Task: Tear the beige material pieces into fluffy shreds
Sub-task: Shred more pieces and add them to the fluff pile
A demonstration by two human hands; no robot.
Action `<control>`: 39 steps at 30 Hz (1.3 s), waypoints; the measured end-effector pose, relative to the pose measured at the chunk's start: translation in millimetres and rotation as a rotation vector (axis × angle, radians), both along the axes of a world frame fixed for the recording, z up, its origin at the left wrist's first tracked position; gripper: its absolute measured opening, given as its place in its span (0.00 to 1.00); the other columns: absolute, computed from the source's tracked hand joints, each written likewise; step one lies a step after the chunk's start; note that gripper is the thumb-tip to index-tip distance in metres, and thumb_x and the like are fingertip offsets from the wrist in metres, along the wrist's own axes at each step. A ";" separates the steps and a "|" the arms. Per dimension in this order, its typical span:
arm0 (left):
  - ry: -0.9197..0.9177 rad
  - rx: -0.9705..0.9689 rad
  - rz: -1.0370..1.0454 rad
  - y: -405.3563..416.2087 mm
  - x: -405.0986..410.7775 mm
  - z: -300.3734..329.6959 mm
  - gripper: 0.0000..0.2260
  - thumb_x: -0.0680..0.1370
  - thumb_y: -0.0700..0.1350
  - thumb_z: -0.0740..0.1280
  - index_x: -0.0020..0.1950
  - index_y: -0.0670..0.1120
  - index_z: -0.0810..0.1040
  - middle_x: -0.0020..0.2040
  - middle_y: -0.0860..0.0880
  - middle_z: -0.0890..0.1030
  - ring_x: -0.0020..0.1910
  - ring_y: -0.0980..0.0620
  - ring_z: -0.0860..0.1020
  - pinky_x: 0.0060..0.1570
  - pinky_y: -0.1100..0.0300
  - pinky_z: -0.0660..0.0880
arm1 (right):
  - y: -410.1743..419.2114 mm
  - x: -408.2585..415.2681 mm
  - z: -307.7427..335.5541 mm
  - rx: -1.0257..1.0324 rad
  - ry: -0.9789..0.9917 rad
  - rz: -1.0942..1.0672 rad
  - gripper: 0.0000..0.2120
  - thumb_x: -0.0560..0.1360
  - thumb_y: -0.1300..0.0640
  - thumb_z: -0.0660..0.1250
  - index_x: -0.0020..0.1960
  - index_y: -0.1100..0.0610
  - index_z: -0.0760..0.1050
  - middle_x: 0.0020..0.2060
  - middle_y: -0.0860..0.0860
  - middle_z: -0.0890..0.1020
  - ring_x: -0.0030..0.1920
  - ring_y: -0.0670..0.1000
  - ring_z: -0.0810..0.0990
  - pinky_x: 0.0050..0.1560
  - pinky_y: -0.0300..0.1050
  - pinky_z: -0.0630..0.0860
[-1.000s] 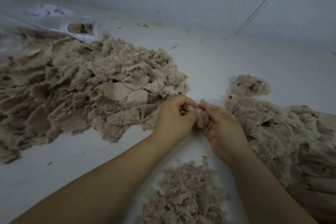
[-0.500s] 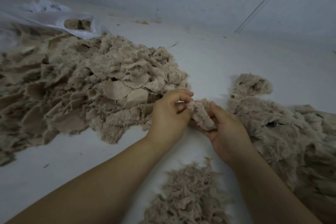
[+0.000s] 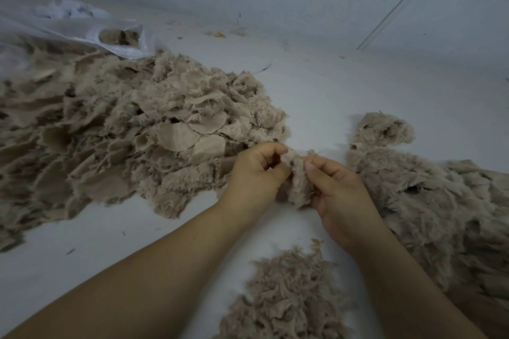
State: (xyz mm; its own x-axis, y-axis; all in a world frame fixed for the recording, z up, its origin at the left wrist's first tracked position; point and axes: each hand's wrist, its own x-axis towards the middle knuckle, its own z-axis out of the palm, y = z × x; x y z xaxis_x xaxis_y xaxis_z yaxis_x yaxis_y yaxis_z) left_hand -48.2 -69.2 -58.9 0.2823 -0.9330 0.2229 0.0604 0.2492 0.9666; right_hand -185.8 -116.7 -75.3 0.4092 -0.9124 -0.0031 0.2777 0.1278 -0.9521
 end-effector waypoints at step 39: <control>-0.155 0.234 -0.450 12.4 28.0 12.7 0.13 0.81 0.40 0.65 0.44 0.30 0.79 0.27 0.46 0.80 0.17 0.53 0.72 0.18 0.66 0.66 | -5.2 -9.1 3.1 0.130 -0.124 -0.069 0.07 0.69 0.53 0.69 0.42 0.56 0.78 0.38 0.54 0.84 0.39 0.52 0.83 0.39 0.47 0.82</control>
State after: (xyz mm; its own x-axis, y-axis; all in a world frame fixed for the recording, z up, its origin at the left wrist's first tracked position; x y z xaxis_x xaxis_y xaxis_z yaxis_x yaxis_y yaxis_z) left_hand -20.2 -56.8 -46.3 -0.1777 -0.9841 0.0019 -0.0359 0.0084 0.9993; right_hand -194.8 -121.9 -72.2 0.3499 -0.9336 -0.0766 0.4040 0.2242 -0.8869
